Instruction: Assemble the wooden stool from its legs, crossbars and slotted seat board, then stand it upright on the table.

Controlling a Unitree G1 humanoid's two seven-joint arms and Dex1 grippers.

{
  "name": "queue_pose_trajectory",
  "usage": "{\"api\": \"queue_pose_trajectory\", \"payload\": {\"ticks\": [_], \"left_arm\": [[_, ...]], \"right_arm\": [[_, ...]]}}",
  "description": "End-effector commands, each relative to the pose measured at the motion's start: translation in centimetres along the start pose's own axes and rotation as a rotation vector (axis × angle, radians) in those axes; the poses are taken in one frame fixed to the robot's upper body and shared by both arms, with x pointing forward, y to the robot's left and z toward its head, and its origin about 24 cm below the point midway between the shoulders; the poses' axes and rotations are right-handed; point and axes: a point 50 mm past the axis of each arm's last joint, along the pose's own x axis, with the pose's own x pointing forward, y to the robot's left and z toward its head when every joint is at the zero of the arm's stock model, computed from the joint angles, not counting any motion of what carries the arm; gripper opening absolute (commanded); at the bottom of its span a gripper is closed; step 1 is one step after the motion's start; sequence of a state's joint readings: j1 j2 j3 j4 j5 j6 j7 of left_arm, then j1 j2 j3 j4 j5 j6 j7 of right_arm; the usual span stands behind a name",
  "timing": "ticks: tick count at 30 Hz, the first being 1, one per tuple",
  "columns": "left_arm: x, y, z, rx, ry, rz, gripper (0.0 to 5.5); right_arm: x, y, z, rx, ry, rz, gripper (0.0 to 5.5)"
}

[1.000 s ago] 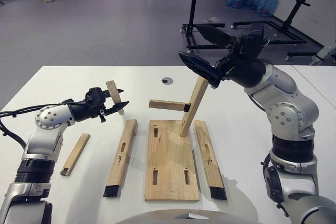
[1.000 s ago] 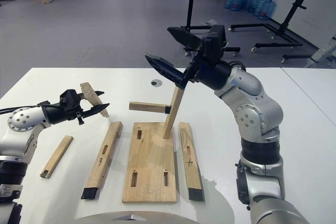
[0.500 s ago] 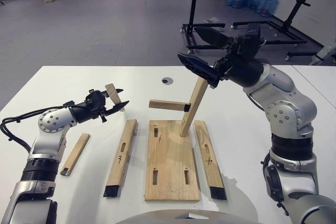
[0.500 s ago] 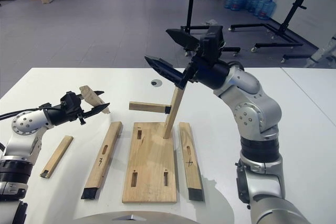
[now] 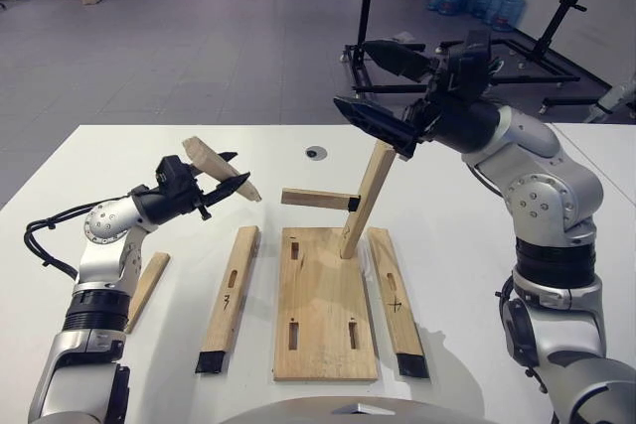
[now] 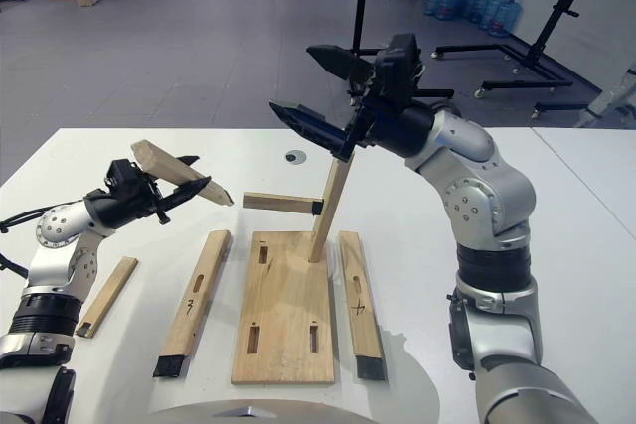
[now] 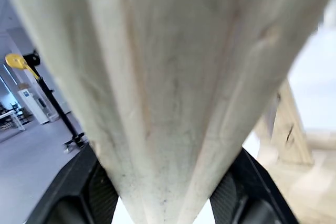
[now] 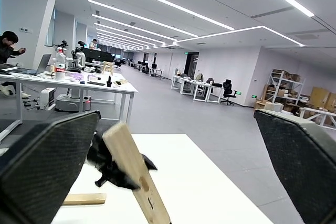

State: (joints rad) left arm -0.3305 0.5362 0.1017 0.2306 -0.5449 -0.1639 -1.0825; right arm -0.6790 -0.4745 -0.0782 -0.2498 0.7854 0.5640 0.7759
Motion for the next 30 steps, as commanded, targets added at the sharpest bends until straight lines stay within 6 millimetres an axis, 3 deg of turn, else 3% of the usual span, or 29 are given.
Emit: {"api": "queue_pose_trajectory", "payload": {"ticks": [1, 8, 19, 30], "left_arm": [[-0.1, -0.2, 0.7, -0.131, -0.04, -0.053, 2.02], [-0.5, -1.6, -0.1, -0.255, 0.048, -0.198, 2.02], [1.2, -3.3, -0.2, -0.216, 0.083, -0.348, 2.02], [2.3, -3.6, 0.1, -0.227, 0.079, -0.36, 2.02]], "right_arm": [[0.4, -0.1, 0.4, -0.021, 0.022, 0.031, 5.4], [0.8, -0.5, 0.7, -0.025, 0.032, 0.059, 5.4], [1.1, -0.6, 0.7, -0.042, 0.049, 0.072, 5.4], [1.2, -0.5, 1.1, -0.039, 0.056, 0.113, 5.4]]}}
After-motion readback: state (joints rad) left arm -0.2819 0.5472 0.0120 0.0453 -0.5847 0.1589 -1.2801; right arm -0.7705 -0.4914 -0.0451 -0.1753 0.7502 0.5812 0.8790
